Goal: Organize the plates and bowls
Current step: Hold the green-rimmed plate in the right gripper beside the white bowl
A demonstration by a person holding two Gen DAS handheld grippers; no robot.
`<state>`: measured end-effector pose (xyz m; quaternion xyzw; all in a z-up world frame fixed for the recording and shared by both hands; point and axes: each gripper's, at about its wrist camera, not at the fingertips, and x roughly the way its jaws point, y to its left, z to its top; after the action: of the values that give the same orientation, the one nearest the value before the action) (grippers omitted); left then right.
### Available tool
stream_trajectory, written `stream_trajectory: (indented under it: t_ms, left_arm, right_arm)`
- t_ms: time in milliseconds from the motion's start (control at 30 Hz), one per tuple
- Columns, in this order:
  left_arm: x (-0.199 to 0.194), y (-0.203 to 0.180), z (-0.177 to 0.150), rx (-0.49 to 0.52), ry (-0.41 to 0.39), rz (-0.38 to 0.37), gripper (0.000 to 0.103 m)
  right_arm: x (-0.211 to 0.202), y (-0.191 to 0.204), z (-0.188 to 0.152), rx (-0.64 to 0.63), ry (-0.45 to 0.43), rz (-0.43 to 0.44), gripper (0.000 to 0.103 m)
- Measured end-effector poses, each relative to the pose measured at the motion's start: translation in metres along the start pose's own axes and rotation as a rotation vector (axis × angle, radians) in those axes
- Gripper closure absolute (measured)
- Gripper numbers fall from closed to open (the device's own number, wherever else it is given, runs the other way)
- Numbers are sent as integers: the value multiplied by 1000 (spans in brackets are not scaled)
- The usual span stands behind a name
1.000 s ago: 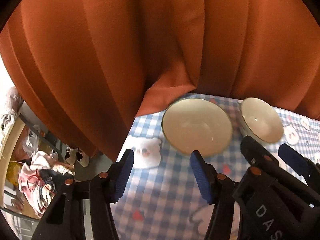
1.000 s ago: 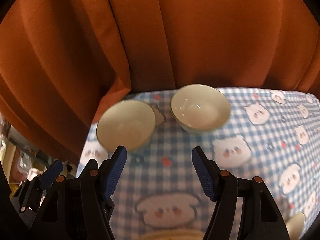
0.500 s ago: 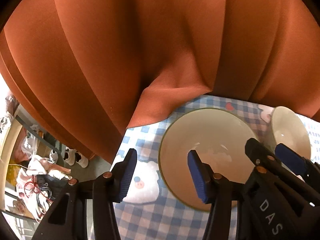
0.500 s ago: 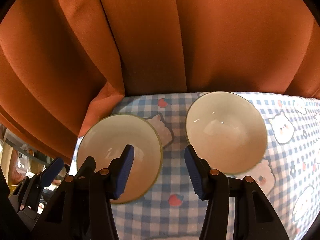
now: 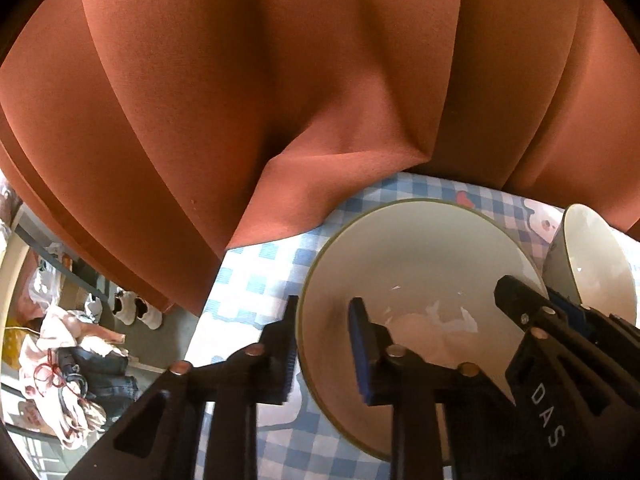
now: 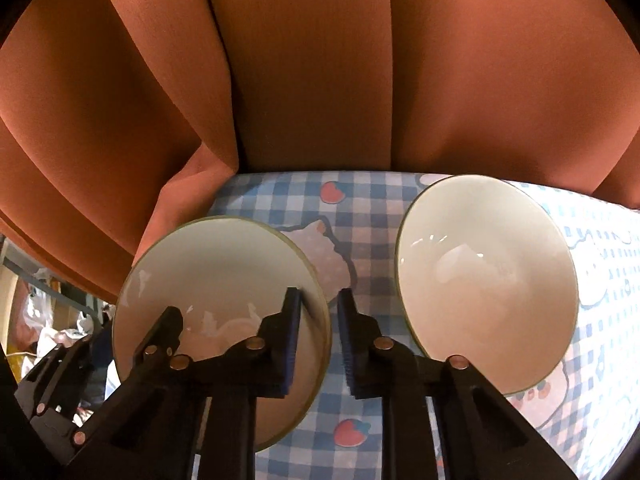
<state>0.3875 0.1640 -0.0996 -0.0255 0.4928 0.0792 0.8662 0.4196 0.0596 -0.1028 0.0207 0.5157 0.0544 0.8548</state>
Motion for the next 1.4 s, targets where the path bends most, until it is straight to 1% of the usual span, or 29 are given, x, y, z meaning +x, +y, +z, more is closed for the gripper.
stream_trajectory:
  t_ms: [133,333,533,833,900,1033,1133,1167,1300,1333,1367,1400]
  left_arm:
    - [-5,-1,-2,13,4,10,83]
    - [-15,-10,-15,42,17,-6,83]
    - [-29,-19,-36,62,40,-34,83]
    - [-53,-35,-68,112,52,-71,83]
    - [-55,-39,-77,121,67,-81,83]
    - [-64,-43,-89,150,53,-77,83]
    - [-67,-42,-94,143,67,-93,82]
    - [-68,-42,-96,140,68,-96,83]
    - [-70,-42,-97,150,52,-95,83]
    - [-70,-43,-96,151,50,-100,83]
    - [-70,-43,-95,152,49,-103,83]
    - [-69,-42,-95,152,48,-106,83]
  right_arm:
    - [-3,2,0,-3,-1,10,88]
    - [-10,-3,-11,10,14,3,88]
    - [-29,-14,-30,24,26,-23,88]
    - [-62,-32,-70,68,34,-56,88]
    - [-68,-37,-79,76,38,-65,88]
    - [-73,-46,-96,94,52,-70,88]
    - [-79,-49,-104,111,49,-74,88]
    - [-86,-52,-109,115,48,-77,88]
    - [-94,-54,-118,120,46,-80,87]
    - [-94,-55,-119,122,44,-80,87]
    - [-92,-54,-118,125,44,-76,84]
    - [-89,-54,-117,134,43,-73,84]
